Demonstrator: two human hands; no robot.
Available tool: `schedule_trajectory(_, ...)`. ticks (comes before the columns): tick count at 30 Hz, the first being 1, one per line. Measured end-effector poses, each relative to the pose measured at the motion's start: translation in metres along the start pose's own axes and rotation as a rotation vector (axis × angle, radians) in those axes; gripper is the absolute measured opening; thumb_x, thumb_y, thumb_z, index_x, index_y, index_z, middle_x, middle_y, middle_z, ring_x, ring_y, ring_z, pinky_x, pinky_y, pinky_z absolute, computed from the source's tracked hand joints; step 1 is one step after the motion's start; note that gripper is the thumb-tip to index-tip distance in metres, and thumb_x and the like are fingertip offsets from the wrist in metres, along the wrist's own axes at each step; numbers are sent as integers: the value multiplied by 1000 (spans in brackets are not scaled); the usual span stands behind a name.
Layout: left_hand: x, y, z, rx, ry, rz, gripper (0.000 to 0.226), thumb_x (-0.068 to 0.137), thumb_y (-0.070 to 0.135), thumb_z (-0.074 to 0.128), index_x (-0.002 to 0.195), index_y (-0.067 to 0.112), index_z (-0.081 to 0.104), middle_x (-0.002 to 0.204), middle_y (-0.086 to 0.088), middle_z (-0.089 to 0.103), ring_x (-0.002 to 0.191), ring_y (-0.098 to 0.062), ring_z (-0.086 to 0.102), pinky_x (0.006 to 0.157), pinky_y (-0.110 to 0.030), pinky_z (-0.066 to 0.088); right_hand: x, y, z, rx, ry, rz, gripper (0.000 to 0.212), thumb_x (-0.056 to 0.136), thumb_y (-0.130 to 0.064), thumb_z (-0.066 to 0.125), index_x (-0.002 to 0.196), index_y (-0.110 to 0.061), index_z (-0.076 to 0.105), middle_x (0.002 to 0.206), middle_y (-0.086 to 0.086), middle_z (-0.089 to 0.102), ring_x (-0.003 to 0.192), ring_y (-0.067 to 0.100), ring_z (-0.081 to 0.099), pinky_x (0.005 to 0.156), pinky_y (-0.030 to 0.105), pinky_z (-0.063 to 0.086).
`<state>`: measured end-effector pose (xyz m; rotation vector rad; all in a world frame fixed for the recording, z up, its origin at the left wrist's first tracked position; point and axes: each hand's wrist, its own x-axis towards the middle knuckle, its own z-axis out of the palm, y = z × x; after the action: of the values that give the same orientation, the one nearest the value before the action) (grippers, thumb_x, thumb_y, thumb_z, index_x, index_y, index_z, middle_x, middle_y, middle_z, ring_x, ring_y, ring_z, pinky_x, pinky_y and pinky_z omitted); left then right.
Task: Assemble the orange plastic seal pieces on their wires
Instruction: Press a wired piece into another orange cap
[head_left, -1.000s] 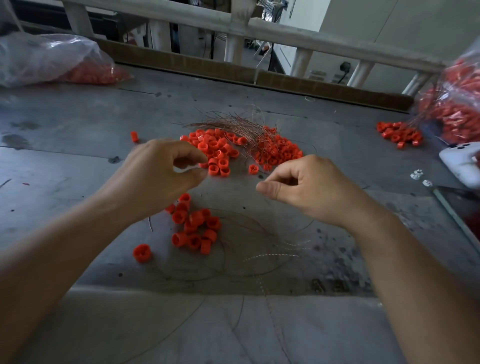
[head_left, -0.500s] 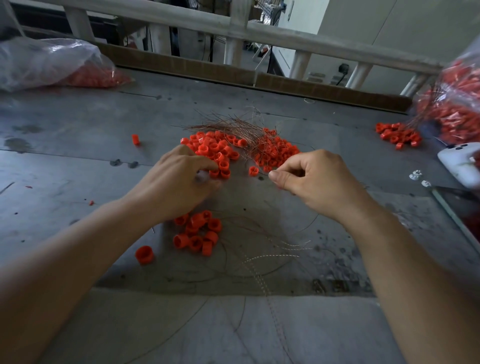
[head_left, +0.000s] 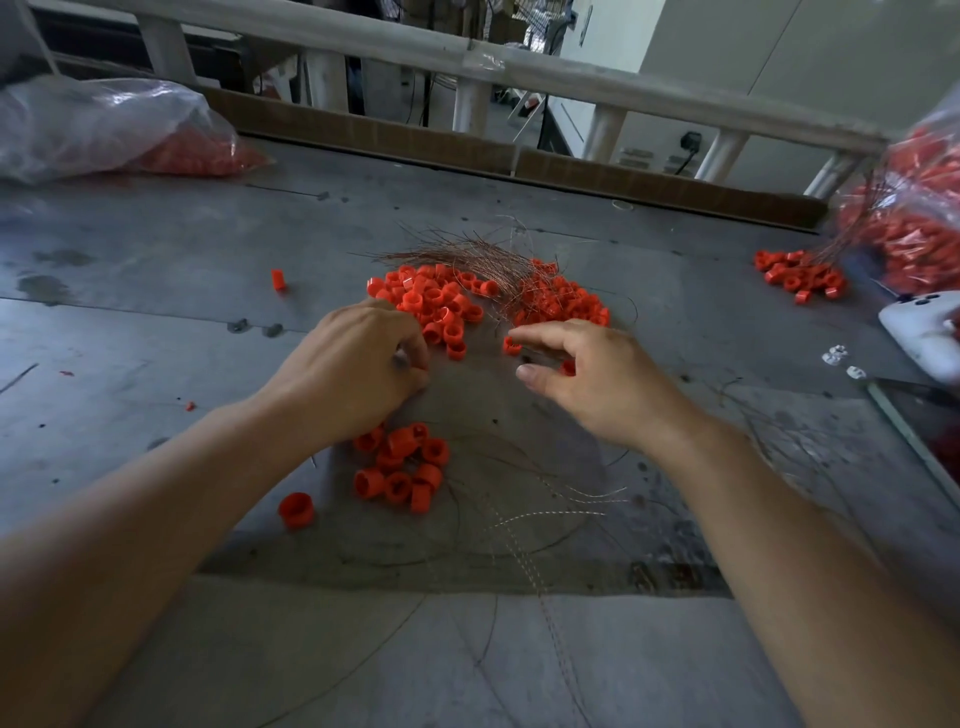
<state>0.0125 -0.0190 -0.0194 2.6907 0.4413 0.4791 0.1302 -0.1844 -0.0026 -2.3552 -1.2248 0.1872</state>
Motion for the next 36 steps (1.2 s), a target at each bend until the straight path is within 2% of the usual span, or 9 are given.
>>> schedule_trajectory(4, -2, 1, -2, -50, 27, -18, 19, 82, 14, 64, 72, 29, 56, 76, 13, 54, 78, -9, 53, 62, -19, 33, 2, 2, 3, -9, 2, -31, 38, 91, -28, 54, 128, -22, 52, 127, -6, 53, 112, 4, 46, 83, 9, 29)
schedule_trajectory(8, -5, 4, -6, -89, 87, -5, 14, 81, 11, 65, 89, 23, 63, 74, 21, 50, 70, 2, 51, 61, -6, 35, 1, 0, 3, 88, 148, -72, 27, 89, -24, 58, 113, -15, 64, 102, -7, 60, 84, -3, 50, 69, -3, 33)
schedule_trajectory(12, -10, 10, -13, -162, 138, 68, 21, 79, 13, 68, 100, 19, 68, 81, 24, 45, 72, 15, 49, 67, 7, 29, -5, -10, -7, 245, 408, -145, 32, 80, -42, 60, 80, -13, 72, 68, -17, 59, 59, -3, 54, 59, 6, 38)
schedule_trajectory(16, -18, 22, -18, -267, 96, 188, 17, 75, 23, 67, 89, 32, 63, 93, 23, 49, 84, 13, 50, 71, 0, 38, -12, -19, -13, 315, 535, -244, 40, 81, -38, 60, 66, -1, 67, 60, 3, 64, 61, 13, 59, 57, 18, 45)
schedule_trajectory(19, -24, 30, -19, -308, 80, 304, 21, 72, 19, 70, 89, 31, 65, 111, 28, 44, 86, 11, 51, 73, -3, 42, -19, -27, -14, 436, 456, -290, 61, 80, -50, 55, 65, 8, 64, 62, 20, 62, 63, 26, 59, 61, 27, 48)
schedule_trajectory(21, -26, 32, -19, -329, 68, 343, 22, 72, 18, 70, 88, 32, 64, 119, 29, 39, 86, 18, 50, 75, -4, 42, -22, -32, -14, 542, 351, -299, 56, 84, -49, 52, 66, 1, 68, 63, 25, 60, 64, 34, 58, 58, 32, 48)
schedule_trajectory(26, -25, 31, -16, -272, 49, 396, 22, 77, 11, 69, 99, 14, 70, 103, 11, 58, 79, 1, 60, 83, -16, 47, -27, -41, -13, 690, 194, -368, 39, 75, -51, 44, 73, -19, 66, 67, -7, 66, 66, 3, 62, 59, 8, 42)
schedule_trajectory(31, -24, 30, -17, -316, 45, 382, 23, 79, 17, 65, 101, 13, 69, 97, 8, 62, 88, -4, 59, 80, -13, 48, -25, -38, -13, 735, 146, -354, 32, 69, -49, 61, 93, -28, 62, 74, -9, 63, 73, 9, 61, 69, 25, 51)
schedule_trajectory(36, -25, 31, -17, -342, 55, 374, 23, 77, 9, 68, 100, 12, 70, 96, 7, 63, 92, -4, 58, 81, -8, 46, -21, -32, -6, 712, 144, -345, 19, 74, -22, 67, 92, -28, 63, 77, -13, 65, 77, 8, 64, 74, 23, 54)
